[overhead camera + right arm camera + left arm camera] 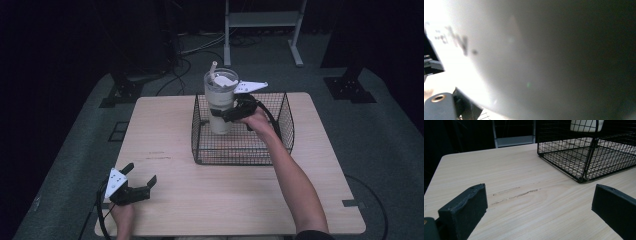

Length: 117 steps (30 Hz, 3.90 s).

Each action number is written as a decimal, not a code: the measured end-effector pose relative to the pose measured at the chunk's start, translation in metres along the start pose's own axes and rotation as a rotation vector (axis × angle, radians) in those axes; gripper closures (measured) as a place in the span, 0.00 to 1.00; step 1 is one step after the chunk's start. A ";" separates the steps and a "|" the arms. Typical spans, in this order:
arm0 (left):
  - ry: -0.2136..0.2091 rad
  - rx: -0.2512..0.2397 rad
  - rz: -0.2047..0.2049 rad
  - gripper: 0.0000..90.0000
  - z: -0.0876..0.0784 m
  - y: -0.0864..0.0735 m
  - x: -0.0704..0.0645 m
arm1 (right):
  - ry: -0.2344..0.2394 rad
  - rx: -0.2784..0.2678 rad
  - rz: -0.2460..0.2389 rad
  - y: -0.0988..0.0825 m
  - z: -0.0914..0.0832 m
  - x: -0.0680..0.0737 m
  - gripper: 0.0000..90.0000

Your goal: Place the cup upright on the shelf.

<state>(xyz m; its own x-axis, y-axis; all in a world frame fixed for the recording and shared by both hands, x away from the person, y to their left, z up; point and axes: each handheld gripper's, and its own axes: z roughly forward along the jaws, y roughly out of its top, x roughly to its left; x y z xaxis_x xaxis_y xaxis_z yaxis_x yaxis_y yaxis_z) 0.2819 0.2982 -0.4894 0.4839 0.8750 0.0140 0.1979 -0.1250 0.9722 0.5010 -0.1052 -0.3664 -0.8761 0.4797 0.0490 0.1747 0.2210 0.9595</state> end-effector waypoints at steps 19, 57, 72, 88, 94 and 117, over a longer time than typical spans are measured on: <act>-0.003 -0.002 -0.007 0.00 0.000 0.000 0.001 | 0.012 0.142 0.038 -0.036 0.026 -0.017 0.10; -0.009 -0.013 -0.020 0.00 -0.002 0.000 0.002 | 0.021 0.196 -0.005 -0.055 0.026 -0.020 0.10; -0.009 -0.013 -0.019 0.00 -0.002 0.000 0.002 | 0.015 0.199 -0.006 -0.057 0.014 -0.021 0.10; -0.010 -0.011 -0.013 0.00 -0.001 0.000 0.002 | -0.001 0.182 -0.005 -0.062 0.003 -0.023 0.10; -0.010 -0.010 -0.011 0.00 -0.002 0.000 0.002 | 0.000 0.188 -0.009 -0.063 0.000 -0.024 0.09; -0.009 -0.009 -0.012 0.00 -0.001 0.000 0.001 | 0.007 0.196 -0.024 -0.063 -0.016 -0.020 0.09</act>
<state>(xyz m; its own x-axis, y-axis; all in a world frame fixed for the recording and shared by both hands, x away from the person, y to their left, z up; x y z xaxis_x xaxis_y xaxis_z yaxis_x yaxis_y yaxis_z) 0.2813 0.2997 -0.4894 0.4891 0.8722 0.0006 0.1959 -0.1105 0.9744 0.5002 -0.1420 -0.4236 -0.8840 0.4667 0.0290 0.2369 0.3936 0.8882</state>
